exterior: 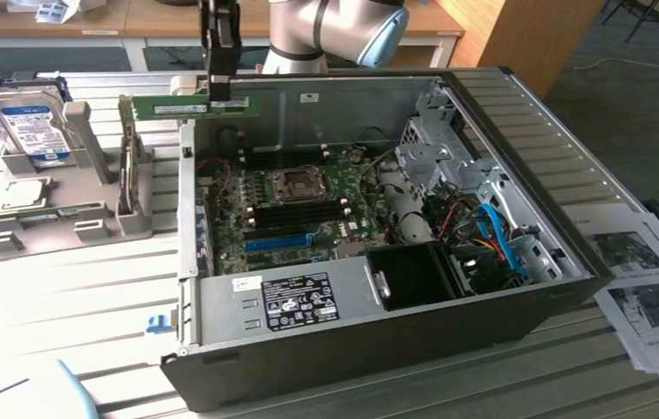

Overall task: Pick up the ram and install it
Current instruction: 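Pick up the ram and move it above insertion slot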

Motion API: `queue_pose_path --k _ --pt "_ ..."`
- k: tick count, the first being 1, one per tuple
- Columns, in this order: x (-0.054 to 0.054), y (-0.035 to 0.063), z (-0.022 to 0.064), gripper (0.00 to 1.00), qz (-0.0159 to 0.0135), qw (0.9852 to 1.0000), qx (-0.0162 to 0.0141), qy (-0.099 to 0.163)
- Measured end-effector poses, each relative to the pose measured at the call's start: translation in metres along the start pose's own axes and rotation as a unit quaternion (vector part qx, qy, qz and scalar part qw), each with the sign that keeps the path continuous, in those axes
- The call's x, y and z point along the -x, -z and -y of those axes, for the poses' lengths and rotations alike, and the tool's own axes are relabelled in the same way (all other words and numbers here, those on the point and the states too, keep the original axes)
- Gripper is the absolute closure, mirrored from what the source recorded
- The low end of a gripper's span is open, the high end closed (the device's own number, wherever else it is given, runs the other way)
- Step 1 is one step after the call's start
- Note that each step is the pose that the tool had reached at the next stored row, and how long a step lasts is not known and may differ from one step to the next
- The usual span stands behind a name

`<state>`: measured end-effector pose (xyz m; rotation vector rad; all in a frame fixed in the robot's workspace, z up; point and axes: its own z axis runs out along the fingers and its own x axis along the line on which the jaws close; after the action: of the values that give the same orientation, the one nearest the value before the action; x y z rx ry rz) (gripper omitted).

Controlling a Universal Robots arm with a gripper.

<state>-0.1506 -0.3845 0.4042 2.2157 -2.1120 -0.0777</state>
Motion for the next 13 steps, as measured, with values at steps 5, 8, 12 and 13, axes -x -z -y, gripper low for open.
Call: queue_pose_path --k 5,8,12,13 --pt "-0.001 0.0011 0.0127 0.89 0.0001 1.0000 0.0013 0.000" --pt "-0.001 0.0018 0.0201 0.89 0.0002 1.0000 0.0022 0.000" --pt "-0.002 0.0027 0.0298 0.89 0.0002 1.0000 0.0032 0.000" --pt "-0.002 0.0029 0.0323 0.89 0.0002 1.0000 0.0034 0.000"
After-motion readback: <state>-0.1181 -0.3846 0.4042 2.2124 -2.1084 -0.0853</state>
